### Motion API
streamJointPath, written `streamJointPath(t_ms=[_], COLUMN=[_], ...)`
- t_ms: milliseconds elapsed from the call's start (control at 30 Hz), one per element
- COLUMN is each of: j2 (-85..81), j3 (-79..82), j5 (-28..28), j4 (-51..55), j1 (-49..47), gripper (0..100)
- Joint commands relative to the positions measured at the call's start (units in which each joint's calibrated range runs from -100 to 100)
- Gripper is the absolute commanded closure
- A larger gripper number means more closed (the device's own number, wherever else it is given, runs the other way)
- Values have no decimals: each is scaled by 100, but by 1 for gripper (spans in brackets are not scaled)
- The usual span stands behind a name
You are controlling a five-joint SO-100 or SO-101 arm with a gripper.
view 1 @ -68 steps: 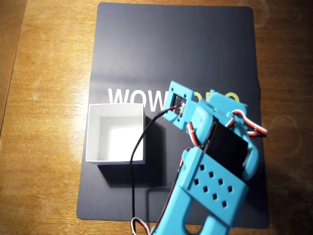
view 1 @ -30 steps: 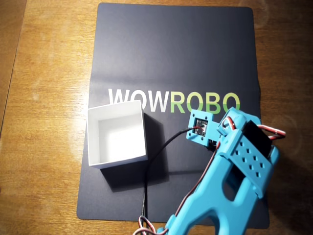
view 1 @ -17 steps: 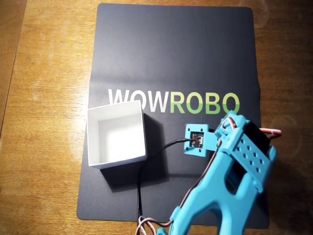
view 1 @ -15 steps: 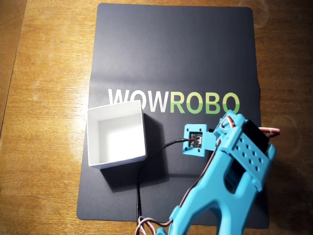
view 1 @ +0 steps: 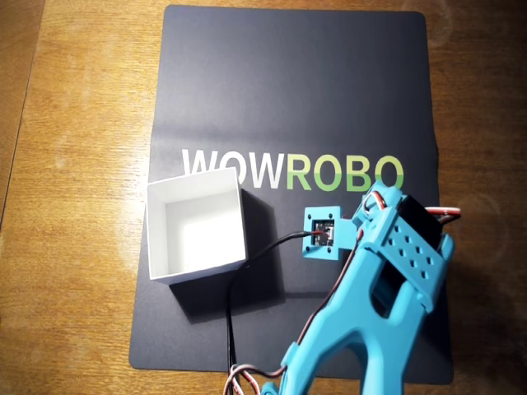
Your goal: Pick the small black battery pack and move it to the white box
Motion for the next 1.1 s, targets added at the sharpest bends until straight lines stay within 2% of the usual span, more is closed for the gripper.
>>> streamJointPath(t_ms=[0,1067], j2=[179,337], j3=[-1,452], j5=[-27,11], j4=[-276,-267], j1=[4,-43], gripper=[78,78])
